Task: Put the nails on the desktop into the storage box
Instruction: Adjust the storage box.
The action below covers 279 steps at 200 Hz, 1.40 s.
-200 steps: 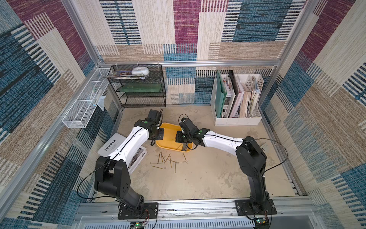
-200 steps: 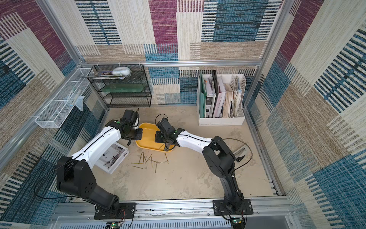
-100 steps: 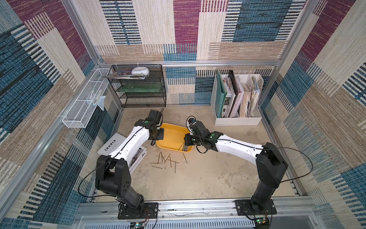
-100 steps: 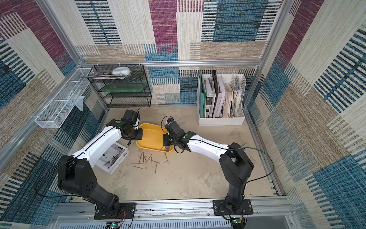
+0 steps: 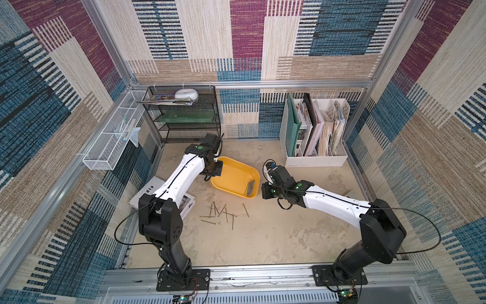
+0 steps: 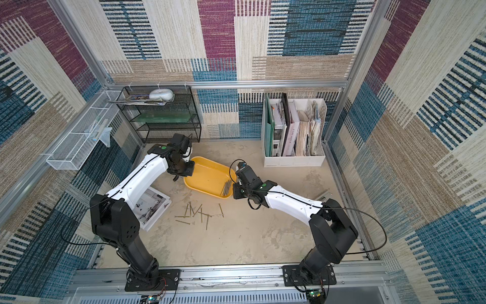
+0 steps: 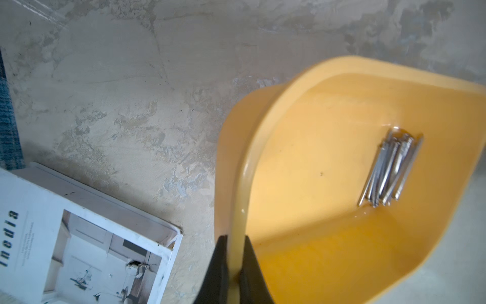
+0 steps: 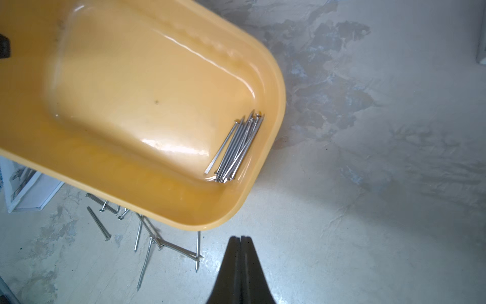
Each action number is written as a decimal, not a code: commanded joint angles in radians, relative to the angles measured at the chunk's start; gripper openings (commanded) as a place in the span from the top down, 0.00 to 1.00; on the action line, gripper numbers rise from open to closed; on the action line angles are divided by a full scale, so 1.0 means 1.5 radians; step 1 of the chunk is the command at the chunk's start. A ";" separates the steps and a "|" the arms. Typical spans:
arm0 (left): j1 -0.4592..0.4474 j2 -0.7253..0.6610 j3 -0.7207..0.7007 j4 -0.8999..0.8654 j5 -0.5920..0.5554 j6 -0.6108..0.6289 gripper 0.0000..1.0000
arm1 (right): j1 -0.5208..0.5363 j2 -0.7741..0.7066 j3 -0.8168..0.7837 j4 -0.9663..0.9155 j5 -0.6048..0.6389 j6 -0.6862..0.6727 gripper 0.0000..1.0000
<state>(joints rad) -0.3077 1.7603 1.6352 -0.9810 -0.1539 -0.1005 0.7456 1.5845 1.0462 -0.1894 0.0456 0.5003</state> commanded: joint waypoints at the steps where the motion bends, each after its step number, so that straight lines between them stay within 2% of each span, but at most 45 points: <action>1: -0.010 0.012 0.024 -0.019 -0.050 0.020 1.00 | -0.009 0.010 -0.010 0.016 -0.021 -0.019 1.00; 63: -0.031 0.004 0.010 -0.034 -0.073 0.009 1.00 | -0.024 0.006 -0.031 0.030 -0.046 -0.045 0.95; 114: -0.049 -0.035 -0.030 -0.010 -0.087 -0.026 1.00 | -0.033 0.019 -0.044 0.041 -0.081 -0.044 0.73; 143: -0.060 -0.051 -0.048 0.012 -0.080 -0.054 1.00 | -0.059 0.017 -0.064 0.078 -0.147 -0.019 0.61; 159: -0.068 -0.053 -0.055 0.022 -0.079 -0.069 1.00 | -0.066 0.018 -0.067 0.086 -0.166 -0.014 0.60; 186: -0.088 -0.045 -0.057 0.037 -0.062 -0.098 1.00 | -0.085 -0.018 -0.080 0.067 -0.127 -0.006 0.60; 206: -0.107 -0.028 -0.044 0.042 -0.052 -0.115 1.00 | -0.120 -0.032 -0.094 0.061 -0.175 -0.010 0.58; 279: -0.154 -0.003 -0.038 0.043 -0.074 -0.144 1.00 | -0.167 -0.006 -0.123 0.102 -0.225 -0.010 0.58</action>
<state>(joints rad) -0.5240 1.7607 1.5791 -0.9375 -0.2481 -0.2882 0.5049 1.5646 0.8566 -0.0910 -0.2501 0.4873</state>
